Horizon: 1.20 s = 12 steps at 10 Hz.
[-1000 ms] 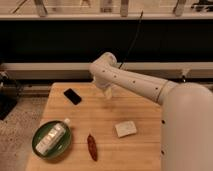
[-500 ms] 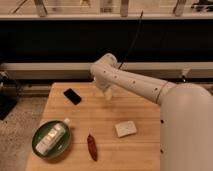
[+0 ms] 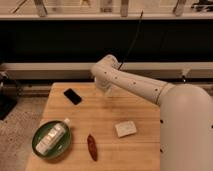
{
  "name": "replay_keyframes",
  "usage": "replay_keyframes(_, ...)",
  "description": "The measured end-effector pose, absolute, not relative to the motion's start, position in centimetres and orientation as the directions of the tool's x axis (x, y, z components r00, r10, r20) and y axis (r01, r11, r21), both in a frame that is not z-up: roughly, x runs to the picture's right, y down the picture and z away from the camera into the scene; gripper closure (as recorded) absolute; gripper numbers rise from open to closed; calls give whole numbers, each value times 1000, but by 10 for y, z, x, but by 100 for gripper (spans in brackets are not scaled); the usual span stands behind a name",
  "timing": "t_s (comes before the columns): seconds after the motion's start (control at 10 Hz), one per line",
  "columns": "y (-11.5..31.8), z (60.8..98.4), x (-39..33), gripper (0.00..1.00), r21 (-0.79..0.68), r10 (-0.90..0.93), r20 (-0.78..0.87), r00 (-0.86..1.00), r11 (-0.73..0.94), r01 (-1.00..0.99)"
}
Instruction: Push the eraser across the table
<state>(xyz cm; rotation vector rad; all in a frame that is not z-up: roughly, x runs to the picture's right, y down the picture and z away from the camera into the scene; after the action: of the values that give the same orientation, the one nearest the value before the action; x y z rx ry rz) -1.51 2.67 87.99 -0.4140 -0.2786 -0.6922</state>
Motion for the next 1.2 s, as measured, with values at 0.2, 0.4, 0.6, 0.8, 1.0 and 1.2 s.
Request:
replay_keyframes(0.2, 28, 885, -14, 72, -270, -556, 389, 735, 694, 668)
replay_keyframes(0.4, 30, 890, -14, 91, -264, -554, 397, 732, 694, 669)
replay_keyframes(0.6, 32, 896, -14, 96, -260, -554, 404, 728, 694, 672)
replay_keyframes(0.8, 35, 902, -15, 96, -250, -560, 412, 719, 689, 680)
replay_keyframes(1.0, 39, 908, -16, 96, -245, -564, 420, 711, 684, 687)
replay_keyframes(1.2, 42, 914, -17, 96, -240, -569, 426, 703, 678, 695)
